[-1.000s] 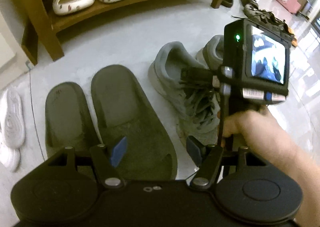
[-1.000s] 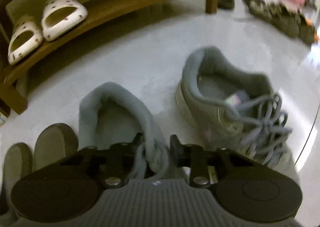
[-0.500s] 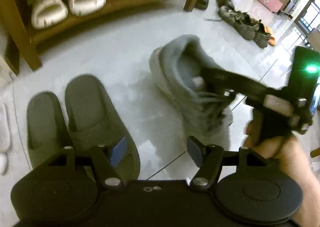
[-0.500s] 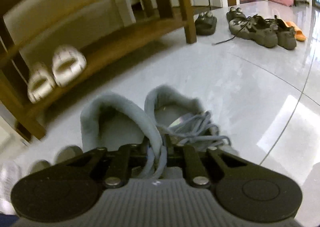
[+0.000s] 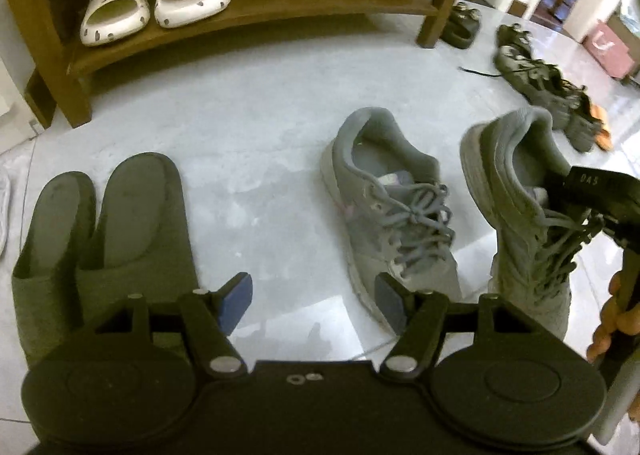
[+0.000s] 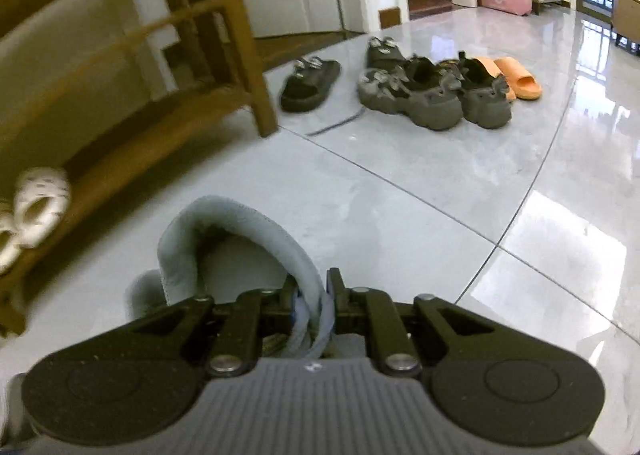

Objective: Organize scattered shoes

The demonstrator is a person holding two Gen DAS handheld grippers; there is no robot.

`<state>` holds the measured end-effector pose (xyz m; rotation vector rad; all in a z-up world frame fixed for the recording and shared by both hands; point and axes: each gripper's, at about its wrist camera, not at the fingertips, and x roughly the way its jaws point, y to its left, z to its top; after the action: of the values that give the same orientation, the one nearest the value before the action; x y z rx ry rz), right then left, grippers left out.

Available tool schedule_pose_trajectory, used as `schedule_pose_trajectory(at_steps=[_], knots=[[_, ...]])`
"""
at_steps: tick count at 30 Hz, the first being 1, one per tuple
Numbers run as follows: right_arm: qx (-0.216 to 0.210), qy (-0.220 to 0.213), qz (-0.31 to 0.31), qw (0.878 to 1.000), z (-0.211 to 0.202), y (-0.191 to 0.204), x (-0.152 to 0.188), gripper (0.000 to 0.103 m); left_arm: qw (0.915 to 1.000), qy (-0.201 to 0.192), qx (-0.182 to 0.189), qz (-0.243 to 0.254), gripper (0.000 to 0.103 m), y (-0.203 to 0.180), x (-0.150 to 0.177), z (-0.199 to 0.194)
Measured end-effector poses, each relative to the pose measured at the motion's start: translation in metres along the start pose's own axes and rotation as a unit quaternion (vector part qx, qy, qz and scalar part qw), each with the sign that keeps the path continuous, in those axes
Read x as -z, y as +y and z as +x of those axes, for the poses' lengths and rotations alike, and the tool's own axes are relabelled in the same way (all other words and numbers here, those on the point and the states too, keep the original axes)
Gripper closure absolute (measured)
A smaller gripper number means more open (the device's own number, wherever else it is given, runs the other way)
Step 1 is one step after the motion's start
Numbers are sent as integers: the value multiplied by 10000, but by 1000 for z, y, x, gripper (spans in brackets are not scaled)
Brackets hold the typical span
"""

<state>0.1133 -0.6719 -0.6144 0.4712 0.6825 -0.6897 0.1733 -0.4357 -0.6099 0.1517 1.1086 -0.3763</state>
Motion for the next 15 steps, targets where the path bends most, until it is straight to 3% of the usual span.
schedule_pose_trajectory(at_steps=[4,8,12,14,15], knots=[[-17,157,470,9988,44,-8,10,87,9999,37,-85,-72,35,4,-6,9],[-151,211,-53,9996,78,17,14,84,9998,-94,-192,24,35,19,-10,8],[16,282,166,9995,90,26,16,76,9997,-99,-219,49,35,44,-18,3],[371,-67,358,9986,71,27,18,60,9995,-69,-195,240,35,63,-23,-4],[563,-329,451,9969,61,27,19,59,9986,-90,-278,439,35,74,-26,-9]])
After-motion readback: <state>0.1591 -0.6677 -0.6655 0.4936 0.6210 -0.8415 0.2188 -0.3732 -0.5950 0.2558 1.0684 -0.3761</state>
